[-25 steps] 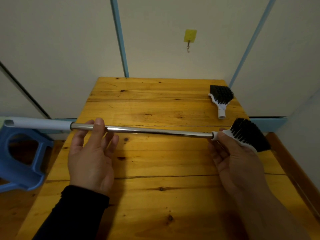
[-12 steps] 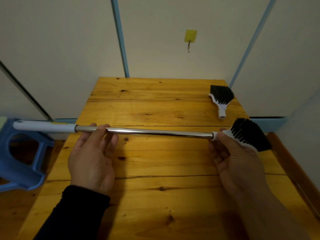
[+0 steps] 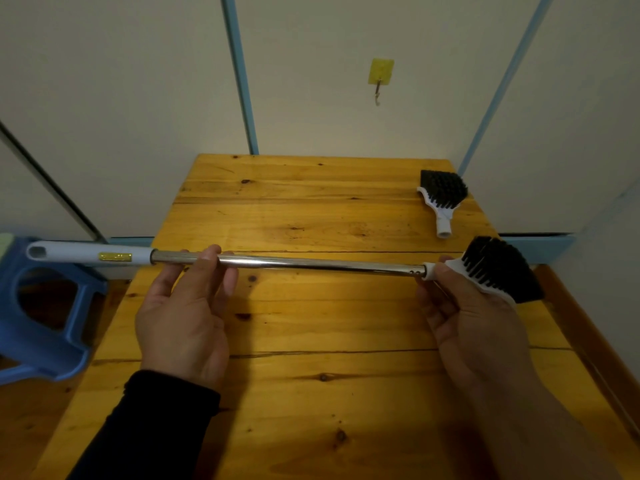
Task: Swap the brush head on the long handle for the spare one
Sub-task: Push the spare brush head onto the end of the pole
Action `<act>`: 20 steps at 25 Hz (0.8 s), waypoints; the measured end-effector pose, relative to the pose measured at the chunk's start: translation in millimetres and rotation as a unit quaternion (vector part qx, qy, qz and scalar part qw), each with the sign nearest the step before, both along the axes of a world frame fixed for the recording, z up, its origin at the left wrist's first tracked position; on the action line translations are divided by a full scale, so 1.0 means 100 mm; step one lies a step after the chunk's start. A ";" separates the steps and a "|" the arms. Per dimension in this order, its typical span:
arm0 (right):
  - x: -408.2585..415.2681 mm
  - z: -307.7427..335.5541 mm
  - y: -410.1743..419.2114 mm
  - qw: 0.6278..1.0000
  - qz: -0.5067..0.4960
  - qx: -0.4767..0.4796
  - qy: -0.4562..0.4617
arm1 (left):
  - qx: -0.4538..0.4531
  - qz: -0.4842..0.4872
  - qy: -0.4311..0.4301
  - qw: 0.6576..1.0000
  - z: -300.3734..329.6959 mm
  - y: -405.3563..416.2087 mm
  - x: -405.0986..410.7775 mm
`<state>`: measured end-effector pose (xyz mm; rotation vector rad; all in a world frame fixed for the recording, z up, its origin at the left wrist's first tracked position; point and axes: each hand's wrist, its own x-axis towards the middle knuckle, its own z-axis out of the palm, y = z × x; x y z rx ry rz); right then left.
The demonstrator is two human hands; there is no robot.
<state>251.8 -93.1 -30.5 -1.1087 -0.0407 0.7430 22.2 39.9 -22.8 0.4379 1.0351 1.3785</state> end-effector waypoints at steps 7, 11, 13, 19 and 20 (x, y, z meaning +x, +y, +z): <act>0.01 -0.03 0.01 1.000 0.000 -0.002 0.007 | 0.025 0.001 -0.005 1.000 -0.01 -0.01 0.01; 0.02 -0.02 0.00 1.000 0.001 0.002 0.010 | 0.023 -0.012 -0.014 1.000 -0.05 0.01 0.00; 0.02 -0.01 0.00 1.000 0.002 0.004 0.006 | 0.023 -0.016 -0.027 0.999 -0.04 0.02 0.01; 0.00 -0.01 -0.01 1.000 0.000 0.003 0.004 | 0.027 -0.027 -0.017 0.999 -0.04 0.00 0.02; 0.01 -0.01 -0.01 1.000 0.000 0.002 0.004 | 0.028 -0.026 -0.001 0.999 -0.04 -0.01 0.02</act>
